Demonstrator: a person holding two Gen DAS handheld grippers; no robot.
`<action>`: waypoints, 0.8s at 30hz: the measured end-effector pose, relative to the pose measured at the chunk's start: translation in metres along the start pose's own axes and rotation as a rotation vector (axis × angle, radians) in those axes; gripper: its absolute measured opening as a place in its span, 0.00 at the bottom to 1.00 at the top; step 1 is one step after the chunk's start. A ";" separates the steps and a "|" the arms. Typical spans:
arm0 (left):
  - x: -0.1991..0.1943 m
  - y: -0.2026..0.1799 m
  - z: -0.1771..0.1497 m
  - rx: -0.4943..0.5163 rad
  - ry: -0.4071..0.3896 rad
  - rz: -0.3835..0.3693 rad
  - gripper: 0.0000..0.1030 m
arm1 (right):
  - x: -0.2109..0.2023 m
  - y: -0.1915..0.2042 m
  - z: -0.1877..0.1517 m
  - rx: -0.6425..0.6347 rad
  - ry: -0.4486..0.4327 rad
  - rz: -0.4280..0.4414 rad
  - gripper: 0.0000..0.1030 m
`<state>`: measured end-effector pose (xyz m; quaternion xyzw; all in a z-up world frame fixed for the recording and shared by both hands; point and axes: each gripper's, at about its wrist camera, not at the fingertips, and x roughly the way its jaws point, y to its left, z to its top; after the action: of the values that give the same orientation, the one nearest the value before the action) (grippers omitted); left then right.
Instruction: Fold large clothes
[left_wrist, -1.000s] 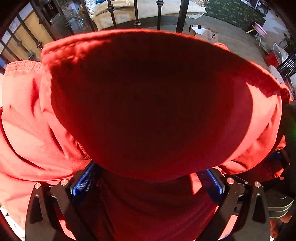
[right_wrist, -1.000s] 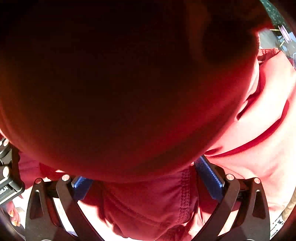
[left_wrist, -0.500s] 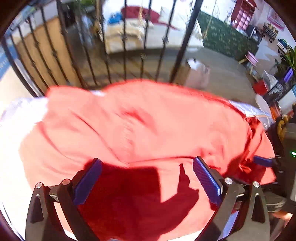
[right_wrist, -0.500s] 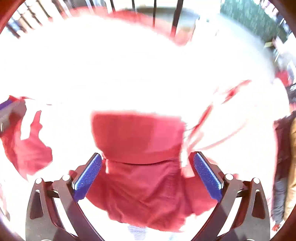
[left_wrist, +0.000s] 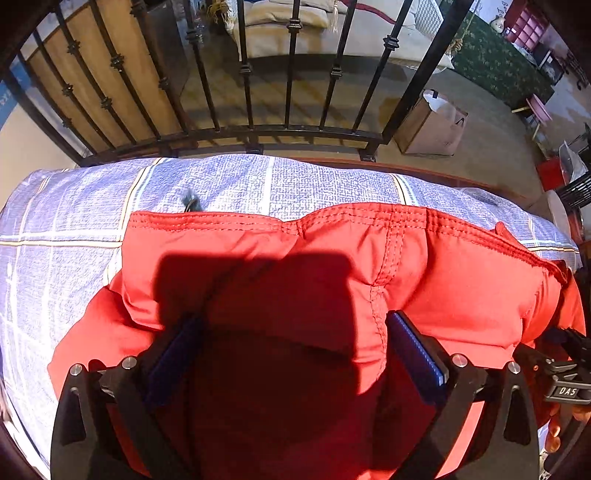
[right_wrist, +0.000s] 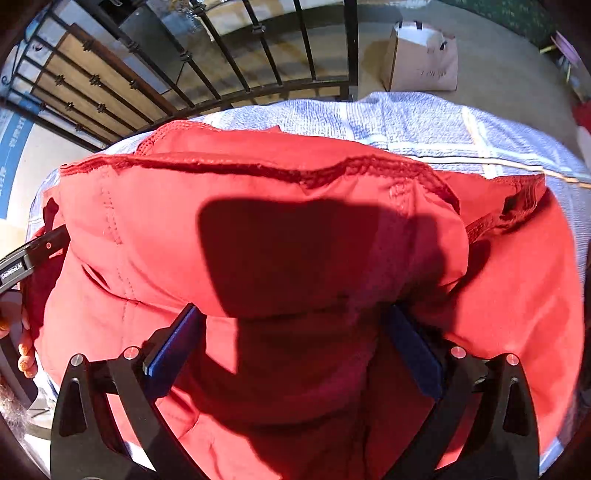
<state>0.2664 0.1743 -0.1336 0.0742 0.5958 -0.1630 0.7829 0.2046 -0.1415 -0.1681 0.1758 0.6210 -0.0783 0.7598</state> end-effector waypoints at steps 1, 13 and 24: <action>0.002 -0.001 -0.001 0.011 -0.012 0.005 0.96 | 0.003 0.004 0.000 -0.002 0.001 -0.010 0.96; -0.020 0.000 0.000 0.014 -0.034 -0.072 0.94 | -0.041 -0.001 0.004 -0.011 -0.061 0.007 0.96; -0.090 0.099 -0.052 -0.042 -0.120 -0.074 0.94 | -0.117 -0.114 -0.034 0.021 -0.161 0.050 0.96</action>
<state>0.2317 0.2982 -0.0701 0.0258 0.5535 -0.1833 0.8120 0.1093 -0.2461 -0.0793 0.1921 0.5525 -0.0797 0.8072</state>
